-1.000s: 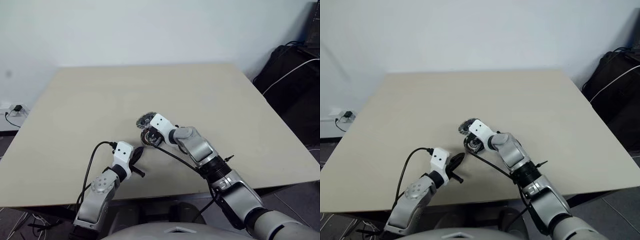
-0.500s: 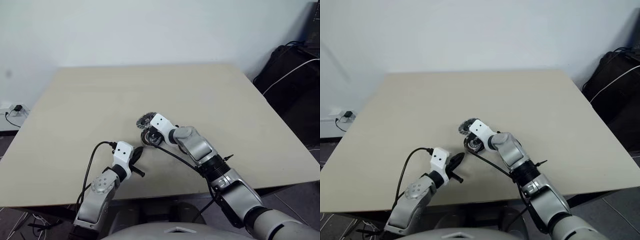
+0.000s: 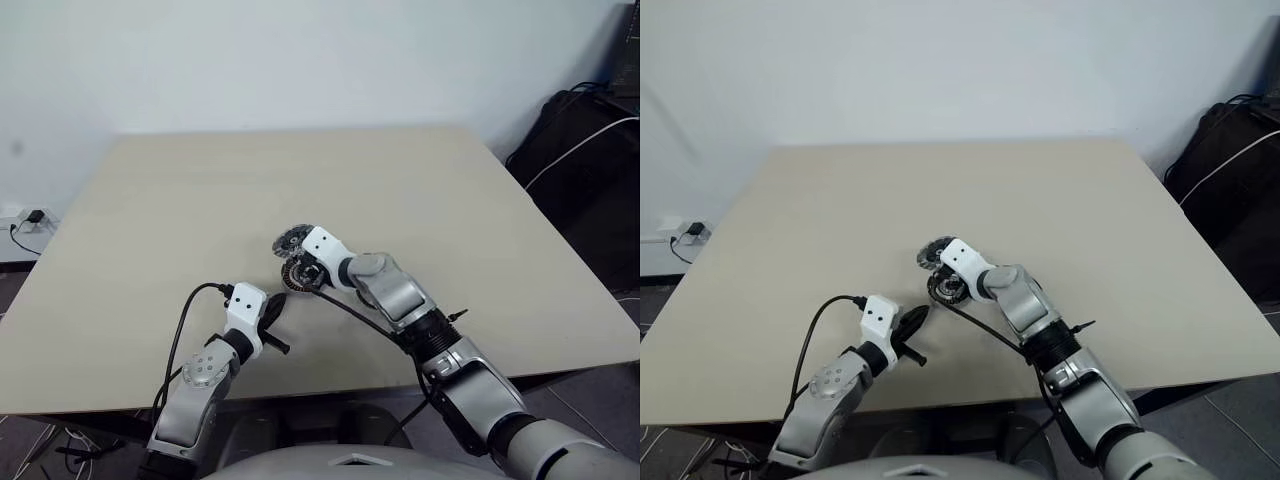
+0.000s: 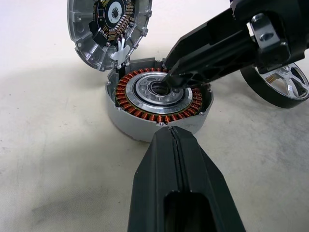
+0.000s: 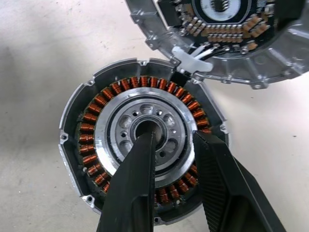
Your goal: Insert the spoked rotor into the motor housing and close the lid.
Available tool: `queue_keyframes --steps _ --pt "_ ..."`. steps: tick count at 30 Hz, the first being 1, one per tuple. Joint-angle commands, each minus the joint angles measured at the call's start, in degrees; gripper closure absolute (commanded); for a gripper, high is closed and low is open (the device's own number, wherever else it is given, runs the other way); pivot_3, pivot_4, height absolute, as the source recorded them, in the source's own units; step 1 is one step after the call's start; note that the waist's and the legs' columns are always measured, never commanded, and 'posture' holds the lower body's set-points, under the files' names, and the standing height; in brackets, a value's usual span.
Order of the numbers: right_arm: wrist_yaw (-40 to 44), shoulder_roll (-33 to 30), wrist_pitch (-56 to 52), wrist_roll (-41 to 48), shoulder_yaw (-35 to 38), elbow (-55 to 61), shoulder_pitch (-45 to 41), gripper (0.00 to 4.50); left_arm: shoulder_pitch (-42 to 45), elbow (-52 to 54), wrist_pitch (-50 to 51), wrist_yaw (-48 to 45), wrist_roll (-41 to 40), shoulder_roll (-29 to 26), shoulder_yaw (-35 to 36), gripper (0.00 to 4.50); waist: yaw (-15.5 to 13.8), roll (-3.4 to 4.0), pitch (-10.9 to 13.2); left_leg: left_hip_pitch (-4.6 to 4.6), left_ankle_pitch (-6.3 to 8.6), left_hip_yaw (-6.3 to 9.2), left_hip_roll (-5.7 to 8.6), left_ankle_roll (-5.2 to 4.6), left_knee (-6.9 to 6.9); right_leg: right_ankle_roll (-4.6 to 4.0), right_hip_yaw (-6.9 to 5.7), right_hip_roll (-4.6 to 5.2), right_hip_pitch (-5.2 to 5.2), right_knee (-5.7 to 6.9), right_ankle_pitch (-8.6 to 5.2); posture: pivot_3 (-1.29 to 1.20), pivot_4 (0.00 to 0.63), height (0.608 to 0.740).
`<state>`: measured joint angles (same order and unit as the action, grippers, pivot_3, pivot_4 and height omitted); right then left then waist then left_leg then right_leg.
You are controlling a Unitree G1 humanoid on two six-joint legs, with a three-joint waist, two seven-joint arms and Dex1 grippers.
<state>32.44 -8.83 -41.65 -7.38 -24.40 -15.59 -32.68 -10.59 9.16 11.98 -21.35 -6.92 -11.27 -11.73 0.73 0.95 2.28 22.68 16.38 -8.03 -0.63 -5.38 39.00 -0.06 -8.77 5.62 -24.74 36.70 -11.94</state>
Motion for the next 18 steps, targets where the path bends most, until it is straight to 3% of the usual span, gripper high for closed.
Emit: queue_keyframes --steps 1,2,5,7,18 --pt "-0.6 0.0 0.9 0.4 1.5 3.1 -1.1 3.18 0.3 2.0 -0.9 -0.2 -0.2 0.2 0.2 4.5 0.0 0.0 0.0 0.0 0.0 0.0 0.0 0.0 0.0 0.0 0.0 0.0 0.0 0.0 0.0 0.0 0.0 0.74" --pt "-0.8 0.0 1.0 0.4 1.6 3.5 -1.0 3.18 0.3 2.0 -0.9 -0.2 -0.2 0.2 0.2 4.5 0.0 0.0 0.0 0.0 0.0 0.0 0.0 0.0 0.0 0.0 0.0 0.0 0.0 0.0 0.0 0.0 0.0 0.74" --pt "-1.7 0.0 1.1 0.5 2.4 5.0 -0.4 3.75 0.2 2.0 -0.9 -0.3 -0.2 0.1 0.2 4.5 0.0 0.0 0.0 0.0 0.0 0.0 0.0 0.0 0.0 0.0 0.0 0.0 0.0 0.01 0.0 0.0 0.0 0.74" --pt "-1.9 0.1 0.9 0.8 2.5 5.9 0.1 4.41 0.2 2.0 -0.9 -0.3 -0.2 0.1 0.2 4.5 0.0 0.0 0.0 0.01 0.0 0.0 0.0 0.0 0.0 0.0 0.0 0.0 0.0 0.0 0.0 0.0 0.0 0.74" --pt "-3.8 2.6 2.5 1.1 1.8 3.1 0.9 4.46 0.3 2.2 -0.5 -0.4 -0.2 -0.1 0.1 4.5 0.0 0.0 0.0 0.0 0.0 0.0 0.0 0.0 0.0 0.0 0.0 0.0 0.0 0.0 0.0 0.0 0.0 0.74"
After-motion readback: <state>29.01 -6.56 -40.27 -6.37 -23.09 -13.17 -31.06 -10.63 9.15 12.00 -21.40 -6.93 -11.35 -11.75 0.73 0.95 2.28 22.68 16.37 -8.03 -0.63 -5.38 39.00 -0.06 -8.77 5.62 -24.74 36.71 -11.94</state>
